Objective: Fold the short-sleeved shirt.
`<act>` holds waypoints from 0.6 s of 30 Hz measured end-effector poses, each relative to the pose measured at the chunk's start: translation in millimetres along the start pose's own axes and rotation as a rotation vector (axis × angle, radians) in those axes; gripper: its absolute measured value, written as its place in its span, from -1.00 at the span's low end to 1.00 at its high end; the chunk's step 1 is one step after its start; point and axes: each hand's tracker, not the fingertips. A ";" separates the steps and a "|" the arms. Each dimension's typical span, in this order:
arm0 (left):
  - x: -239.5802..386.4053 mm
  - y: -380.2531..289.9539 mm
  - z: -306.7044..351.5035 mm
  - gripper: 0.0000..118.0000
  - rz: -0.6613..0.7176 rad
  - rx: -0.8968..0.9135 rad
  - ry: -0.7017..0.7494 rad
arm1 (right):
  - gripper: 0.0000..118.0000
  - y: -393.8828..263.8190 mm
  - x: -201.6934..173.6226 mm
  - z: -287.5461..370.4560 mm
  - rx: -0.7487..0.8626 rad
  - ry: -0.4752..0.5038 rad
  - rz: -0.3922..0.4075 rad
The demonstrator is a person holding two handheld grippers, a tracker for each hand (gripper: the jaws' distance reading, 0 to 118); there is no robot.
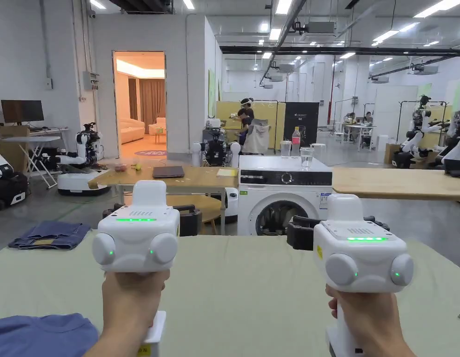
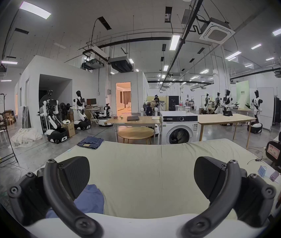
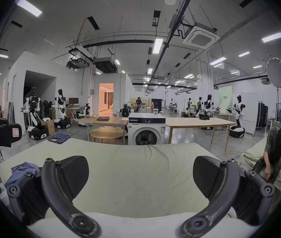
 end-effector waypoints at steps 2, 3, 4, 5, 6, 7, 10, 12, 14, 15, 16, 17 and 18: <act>0.8 0.6 0.8 1.00 -0.002 0.000 -0.003 | 1.00 -0.5 -0.3 0.1 -0.001 -0.001 0.002; 1.5 0.7 2.2 1.00 -0.009 0.002 -0.003 | 1.00 -0.6 -0.5 0.2 -0.001 -0.001 0.004; 2.6 0.8 2.9 1.00 -0.018 0.003 0.000 | 1.00 -0.6 -0.6 0.2 -0.001 -0.002 0.006; 3.9 0.9 3.5 1.00 -0.027 0.006 0.004 | 1.00 -0.7 -1.2 0.4 -0.001 -0.002 0.008; 4.7 0.9 4.1 1.00 -0.032 0.012 0.008 | 1.00 -0.7 -1.5 0.5 -0.002 -0.003 0.010; 4.2 0.3 2.2 1.00 -0.035 0.017 0.013 | 1.00 -0.7 -1.7 0.5 -0.002 -0.005 0.012; 3.9 0.6 2.4 1.00 -0.032 0.031 0.018 | 1.00 -0.7 -1.8 -0.2 -0.010 0.006 0.010; 3.0 1.0 1.7 1.00 -0.026 0.025 0.018 | 1.00 -0.6 -1.0 -1.0 -0.015 0.016 0.000; 2.9 1.3 1.2 1.00 -0.021 0.020 0.019 | 1.00 -0.2 -0.7 -1.0 -0.016 0.016 -0.007; 2.4 1.5 2.2 1.00 -0.018 0.019 0.017 | 1.00 -0.2 -0.3 -1.2 -0.015 0.016 -0.012; 2.3 1.6 2.4 1.00 -0.016 0.017 0.013 | 1.00 -0.3 0.0 -1.4 -0.014 0.017 -0.015; 2.4 1.6 2.6 1.00 -0.014 0.018 0.012 | 1.00 -0.2 -0.2 -1.2 -0.011 0.018 -0.016; 2.8 1.7 2.9 1.00 -0.016 0.020 0.013 | 1.00 -0.2 -0.3 -1.2 -0.010 0.018 -0.015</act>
